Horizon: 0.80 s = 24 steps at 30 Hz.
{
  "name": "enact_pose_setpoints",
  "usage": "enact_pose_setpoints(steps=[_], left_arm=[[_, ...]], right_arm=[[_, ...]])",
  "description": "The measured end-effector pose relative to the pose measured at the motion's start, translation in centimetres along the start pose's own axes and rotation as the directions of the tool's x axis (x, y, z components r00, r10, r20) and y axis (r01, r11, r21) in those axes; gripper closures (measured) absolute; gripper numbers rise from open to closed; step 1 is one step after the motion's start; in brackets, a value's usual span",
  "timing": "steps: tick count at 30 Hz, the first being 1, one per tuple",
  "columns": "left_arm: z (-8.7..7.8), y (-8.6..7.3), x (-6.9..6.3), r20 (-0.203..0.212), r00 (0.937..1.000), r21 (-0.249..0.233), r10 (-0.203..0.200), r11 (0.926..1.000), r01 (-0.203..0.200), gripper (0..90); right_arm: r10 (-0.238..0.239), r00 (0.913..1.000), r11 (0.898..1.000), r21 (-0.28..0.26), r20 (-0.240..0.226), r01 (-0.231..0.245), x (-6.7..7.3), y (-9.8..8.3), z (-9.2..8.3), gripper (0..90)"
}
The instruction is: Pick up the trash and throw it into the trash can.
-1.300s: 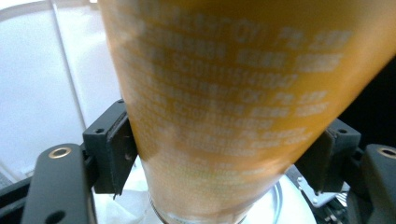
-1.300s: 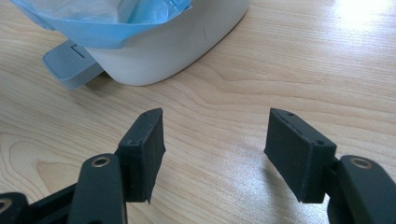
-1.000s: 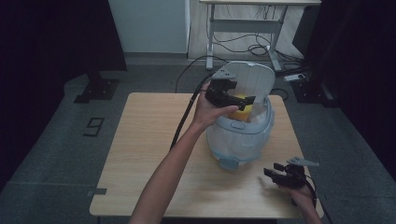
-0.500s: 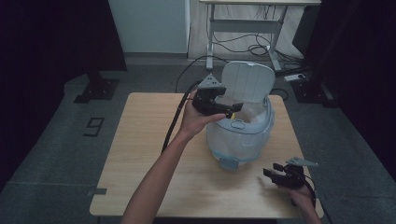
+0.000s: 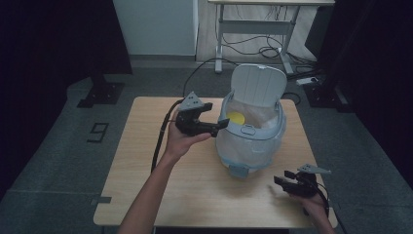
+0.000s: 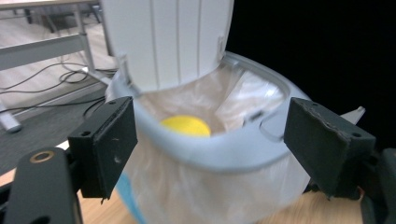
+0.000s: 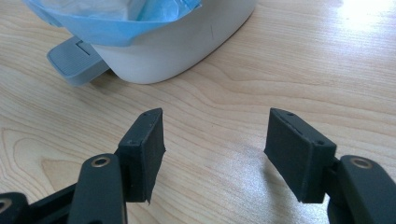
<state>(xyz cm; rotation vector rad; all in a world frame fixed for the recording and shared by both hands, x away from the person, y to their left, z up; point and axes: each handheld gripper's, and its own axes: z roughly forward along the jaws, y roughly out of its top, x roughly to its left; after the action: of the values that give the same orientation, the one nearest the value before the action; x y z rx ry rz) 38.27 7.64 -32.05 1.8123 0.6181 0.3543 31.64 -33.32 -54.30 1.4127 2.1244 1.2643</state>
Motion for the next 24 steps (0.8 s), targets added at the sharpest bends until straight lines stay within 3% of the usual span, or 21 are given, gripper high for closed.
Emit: enact_pose_setpoints(steps=[11,15,24], left_arm=[[-2.8,-5.6,0.9,-0.056,0.9978,0.029,-0.037,0.9988,0.039,17.9],[-3.2,-7.9,1.2,-0.066,0.9955,0.032,-0.069,0.997,0.071,18.7],[-3.7,-12.1,1.7,-0.096,0.9907,0.075,-0.096,0.9918,0.104,18.7]], right_arm=[[0.002,1.0,1.0,-0.002,0.005,-0.002,-0.1,-0.1,0.0,36.6],[-0.001,1.0,1.0,-0.001,0.008,0.001,0.0,-0.1,0.1,36.1],[-0.004,0.9998,1.0,-0.02,0.018,0.004,0.0,-0.1,0.0,35.6]])
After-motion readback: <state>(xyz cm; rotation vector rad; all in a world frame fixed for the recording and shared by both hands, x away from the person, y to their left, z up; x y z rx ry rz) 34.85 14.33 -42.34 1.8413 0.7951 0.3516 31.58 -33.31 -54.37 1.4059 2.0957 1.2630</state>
